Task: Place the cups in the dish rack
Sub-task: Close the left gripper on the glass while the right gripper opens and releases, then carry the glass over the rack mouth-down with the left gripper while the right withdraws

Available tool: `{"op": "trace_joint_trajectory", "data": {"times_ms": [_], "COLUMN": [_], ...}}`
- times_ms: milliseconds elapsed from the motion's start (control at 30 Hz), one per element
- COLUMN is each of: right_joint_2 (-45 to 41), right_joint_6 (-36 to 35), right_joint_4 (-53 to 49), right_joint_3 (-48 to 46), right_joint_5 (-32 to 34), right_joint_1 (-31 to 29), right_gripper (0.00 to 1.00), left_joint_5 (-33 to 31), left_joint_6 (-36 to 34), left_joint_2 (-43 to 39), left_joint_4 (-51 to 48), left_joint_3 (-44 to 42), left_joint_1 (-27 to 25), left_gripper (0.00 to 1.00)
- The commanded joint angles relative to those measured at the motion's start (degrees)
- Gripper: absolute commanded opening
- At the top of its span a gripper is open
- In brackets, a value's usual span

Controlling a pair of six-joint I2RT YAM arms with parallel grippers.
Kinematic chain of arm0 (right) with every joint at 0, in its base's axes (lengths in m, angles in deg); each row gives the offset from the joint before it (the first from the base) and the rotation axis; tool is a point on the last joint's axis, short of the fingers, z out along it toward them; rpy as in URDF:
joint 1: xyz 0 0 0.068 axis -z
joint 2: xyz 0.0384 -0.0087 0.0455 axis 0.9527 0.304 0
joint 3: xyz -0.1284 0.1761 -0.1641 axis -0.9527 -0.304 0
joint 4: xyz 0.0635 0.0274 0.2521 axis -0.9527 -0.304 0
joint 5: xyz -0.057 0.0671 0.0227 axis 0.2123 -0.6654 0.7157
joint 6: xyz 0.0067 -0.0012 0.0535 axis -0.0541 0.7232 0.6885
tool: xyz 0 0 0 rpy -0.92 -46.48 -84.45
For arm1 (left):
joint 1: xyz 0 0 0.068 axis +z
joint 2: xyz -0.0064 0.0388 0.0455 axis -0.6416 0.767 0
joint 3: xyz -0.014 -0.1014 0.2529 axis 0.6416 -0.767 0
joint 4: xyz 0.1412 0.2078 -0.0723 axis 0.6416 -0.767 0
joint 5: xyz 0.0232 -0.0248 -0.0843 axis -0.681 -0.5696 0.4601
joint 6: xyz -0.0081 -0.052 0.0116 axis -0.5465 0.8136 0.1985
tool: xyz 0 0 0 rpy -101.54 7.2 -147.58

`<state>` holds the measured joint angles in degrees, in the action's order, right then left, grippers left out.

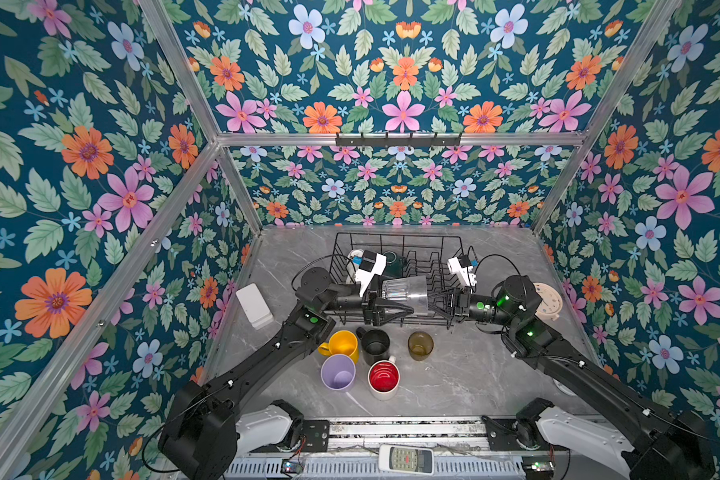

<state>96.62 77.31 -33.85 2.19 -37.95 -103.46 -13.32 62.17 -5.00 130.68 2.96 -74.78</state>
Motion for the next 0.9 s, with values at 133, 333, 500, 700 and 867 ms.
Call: {"op": "trace_joint_trajectory", "data": {"times_ms": [133, 333, 500, 700, 867], "right_joint_2": [-0.75, -2.60, -6.70, -15.43, -21.92], "right_joint_6": [-0.83, -2.69, -7.62, -10.77, -17.80], "right_joint_4": [0.94, -4.08, -15.99, -29.69, -43.92], "right_joint_3": [0.14, 0.57, 1.94, 0.08, 1.63], "right_joint_5": [-2.13, 0.09, 2.97, 10.14, 21.67], "right_joint_1": [-0.38, -0.25, 1.41, 7.70, 8.34], "right_gripper": [0.01, 0.27, 0.45, 0.71, 0.85], "left_joint_5": [-3.11, -3.91, -4.58, -11.70, -21.01], "left_joint_6": [-0.37, -0.55, -0.70, -8.04, -14.51], "left_joint_2": [-0.46, -0.46, -0.63, 0.16, 4.03], "left_joint_4": [0.77, 0.42, -1.25, -16.90, -35.55], "left_joint_3": [-0.16, 0.14, 1.56, 7.05, 16.47], "left_joint_1": [-0.02, 0.16, 0.41, 0.42, 0.42], "left_gripper": [0.02, 0.00, 0.00, 0.00, 0.00]}}
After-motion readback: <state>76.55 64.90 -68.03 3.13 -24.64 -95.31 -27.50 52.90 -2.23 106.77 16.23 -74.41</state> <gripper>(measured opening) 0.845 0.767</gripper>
